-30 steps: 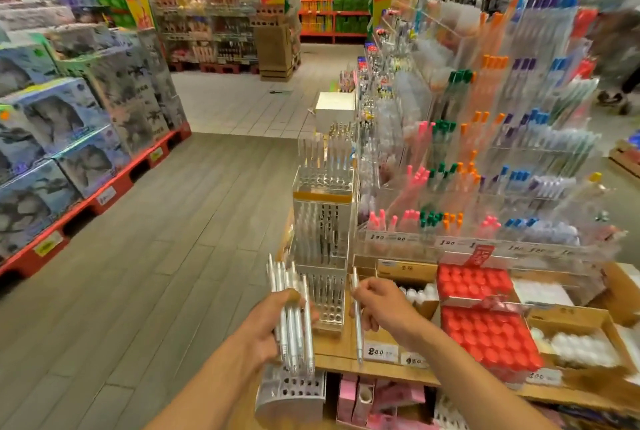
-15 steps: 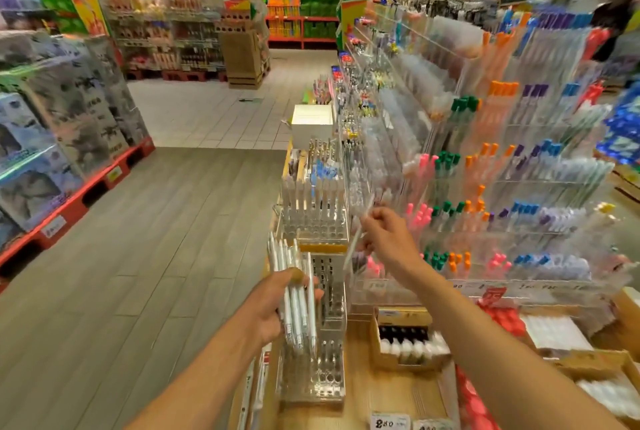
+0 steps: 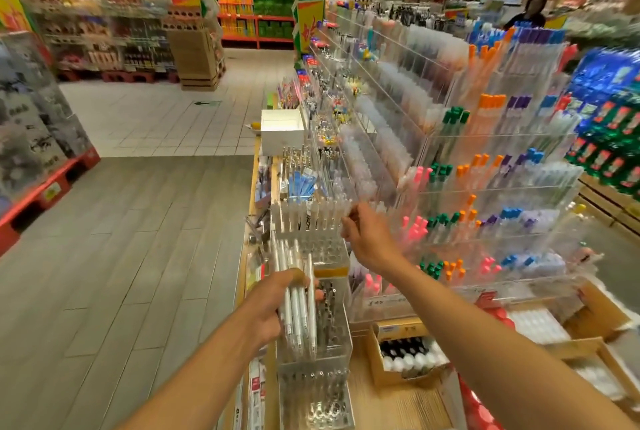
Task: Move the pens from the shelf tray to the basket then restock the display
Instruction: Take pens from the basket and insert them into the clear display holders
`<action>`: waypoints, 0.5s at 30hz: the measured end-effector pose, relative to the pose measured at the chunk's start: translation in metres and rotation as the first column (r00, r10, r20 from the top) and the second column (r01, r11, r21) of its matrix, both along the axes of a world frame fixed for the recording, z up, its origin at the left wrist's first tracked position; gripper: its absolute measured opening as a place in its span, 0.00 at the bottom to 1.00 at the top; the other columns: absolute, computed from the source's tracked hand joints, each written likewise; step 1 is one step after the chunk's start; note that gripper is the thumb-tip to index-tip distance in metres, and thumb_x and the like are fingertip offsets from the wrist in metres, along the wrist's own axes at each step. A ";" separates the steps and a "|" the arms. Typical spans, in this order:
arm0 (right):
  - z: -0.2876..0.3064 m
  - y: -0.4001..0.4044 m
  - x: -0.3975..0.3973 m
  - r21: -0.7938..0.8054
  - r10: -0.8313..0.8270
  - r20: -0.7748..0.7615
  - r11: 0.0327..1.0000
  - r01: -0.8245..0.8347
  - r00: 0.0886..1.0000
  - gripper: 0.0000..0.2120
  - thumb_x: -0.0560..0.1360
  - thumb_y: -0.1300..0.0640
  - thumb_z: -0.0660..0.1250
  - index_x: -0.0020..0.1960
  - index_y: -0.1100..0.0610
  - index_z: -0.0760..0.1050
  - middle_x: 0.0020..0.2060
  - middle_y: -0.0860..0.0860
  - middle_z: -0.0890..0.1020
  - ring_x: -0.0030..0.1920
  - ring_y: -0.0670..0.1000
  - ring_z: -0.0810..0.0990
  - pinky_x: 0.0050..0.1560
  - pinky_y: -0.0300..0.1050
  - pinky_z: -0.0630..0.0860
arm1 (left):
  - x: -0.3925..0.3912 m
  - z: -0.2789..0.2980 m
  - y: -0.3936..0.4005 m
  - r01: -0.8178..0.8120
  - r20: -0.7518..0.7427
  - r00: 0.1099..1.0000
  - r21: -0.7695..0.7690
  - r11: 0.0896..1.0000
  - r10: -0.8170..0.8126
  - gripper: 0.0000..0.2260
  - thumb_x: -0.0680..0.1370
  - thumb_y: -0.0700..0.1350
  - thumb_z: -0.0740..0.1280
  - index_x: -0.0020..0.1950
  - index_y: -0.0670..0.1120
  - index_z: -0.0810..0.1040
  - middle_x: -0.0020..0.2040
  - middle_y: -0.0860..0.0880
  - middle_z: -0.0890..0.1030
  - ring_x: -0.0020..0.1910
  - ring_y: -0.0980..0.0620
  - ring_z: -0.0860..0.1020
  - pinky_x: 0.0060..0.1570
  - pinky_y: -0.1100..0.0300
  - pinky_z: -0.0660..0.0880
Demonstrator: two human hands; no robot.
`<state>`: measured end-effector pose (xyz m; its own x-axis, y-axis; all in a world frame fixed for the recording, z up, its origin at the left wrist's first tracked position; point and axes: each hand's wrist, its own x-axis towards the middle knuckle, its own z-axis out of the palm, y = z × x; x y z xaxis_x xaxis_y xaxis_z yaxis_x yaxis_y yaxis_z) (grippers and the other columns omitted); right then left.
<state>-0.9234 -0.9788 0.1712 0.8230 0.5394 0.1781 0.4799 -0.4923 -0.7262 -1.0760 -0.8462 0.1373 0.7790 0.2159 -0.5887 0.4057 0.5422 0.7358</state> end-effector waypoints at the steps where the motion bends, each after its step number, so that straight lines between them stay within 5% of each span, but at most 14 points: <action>1: -0.002 0.002 -0.001 -0.034 -0.001 0.009 0.999 0.002 1.000 0.06 0.82 0.55 0.59 0.49 0.57 0.69 0.41 0.54 0.80 0.44 0.55 0.79 0.43 0.50 0.74 | 0.001 0.000 0.002 0.002 0.002 1.000 -0.003 1.000 -0.002 0.10 0.74 0.38 0.67 0.53 0.36 0.81 0.48 0.36 0.85 0.42 0.45 0.86 0.44 0.52 0.80; 9: -0.006 0.008 0.002 -0.116 -0.026 0.064 0.993 0.034 0.998 0.05 0.81 0.54 0.62 0.47 0.53 0.70 0.36 0.44 0.74 0.40 0.50 0.75 0.39 0.44 0.66 | 0.006 0.014 0.003 0.015 0.013 1.000 0.018 1.000 -0.015 0.08 0.76 0.38 0.66 0.50 0.36 0.82 0.45 0.37 0.86 0.37 0.47 0.85 0.42 0.53 0.79; 13: -0.005 0.007 0.005 -0.212 -0.045 0.016 0.976 0.047 0.999 0.07 0.79 0.53 0.66 0.50 0.57 0.77 0.41 0.50 0.81 0.44 0.51 0.80 0.49 0.47 0.76 | 0.006 0.023 -0.002 0.014 0.002 1.000 0.033 0.999 -0.015 0.10 0.76 0.38 0.65 0.55 0.35 0.80 0.44 0.38 0.86 0.33 0.48 0.84 0.32 0.58 0.78; 15: -0.004 0.001 0.003 -0.223 -0.058 -0.055 0.974 0.045 0.997 0.07 0.77 0.54 0.69 0.43 0.57 0.77 0.37 0.51 0.82 0.40 0.50 0.81 0.49 0.46 0.77 | 0.006 0.025 -0.002 0.018 0.007 1.000 0.044 0.999 -0.019 0.11 0.76 0.38 0.66 0.57 0.35 0.79 0.44 0.37 0.86 0.33 0.47 0.84 0.33 0.58 0.79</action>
<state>-0.9205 -0.9774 0.1673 0.8562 0.5166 0.0076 0.4080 -0.6670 -0.6234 -1.0698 -0.8487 0.1622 0.7875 0.2272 -0.5729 0.4097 0.5015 0.7620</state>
